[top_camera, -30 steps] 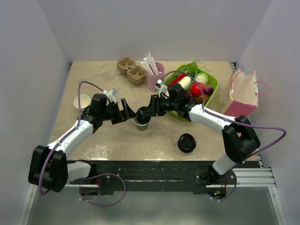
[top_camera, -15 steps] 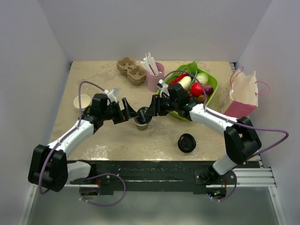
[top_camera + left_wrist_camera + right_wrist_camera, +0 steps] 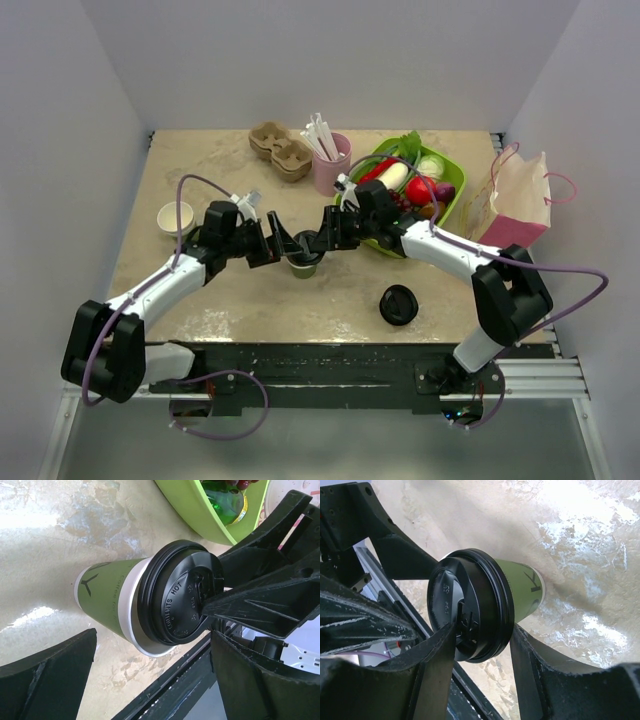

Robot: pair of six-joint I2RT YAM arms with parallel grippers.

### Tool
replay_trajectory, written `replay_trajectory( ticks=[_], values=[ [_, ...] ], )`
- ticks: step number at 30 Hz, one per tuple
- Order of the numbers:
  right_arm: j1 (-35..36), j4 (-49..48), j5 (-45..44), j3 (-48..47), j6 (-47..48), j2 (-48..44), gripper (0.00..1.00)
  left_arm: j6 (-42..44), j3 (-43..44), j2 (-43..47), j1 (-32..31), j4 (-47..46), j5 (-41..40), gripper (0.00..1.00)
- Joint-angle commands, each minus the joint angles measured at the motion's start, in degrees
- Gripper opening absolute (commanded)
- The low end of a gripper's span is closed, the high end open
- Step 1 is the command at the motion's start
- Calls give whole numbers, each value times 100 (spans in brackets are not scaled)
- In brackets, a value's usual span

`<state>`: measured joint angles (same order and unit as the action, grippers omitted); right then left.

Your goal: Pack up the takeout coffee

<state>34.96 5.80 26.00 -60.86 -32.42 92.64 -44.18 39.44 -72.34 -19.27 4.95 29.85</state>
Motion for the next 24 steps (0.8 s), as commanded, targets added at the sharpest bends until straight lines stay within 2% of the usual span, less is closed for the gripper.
replay_trajectory(
  ticks=[1,24],
  values=[
    [-16,17,-86,-251,105,52,50,-143,-68,0,-103,-205,-93,99],
    [-7,-18,362,-391,403,219,58,-583,-112,53,-209,-249,-436,92]
  ],
)
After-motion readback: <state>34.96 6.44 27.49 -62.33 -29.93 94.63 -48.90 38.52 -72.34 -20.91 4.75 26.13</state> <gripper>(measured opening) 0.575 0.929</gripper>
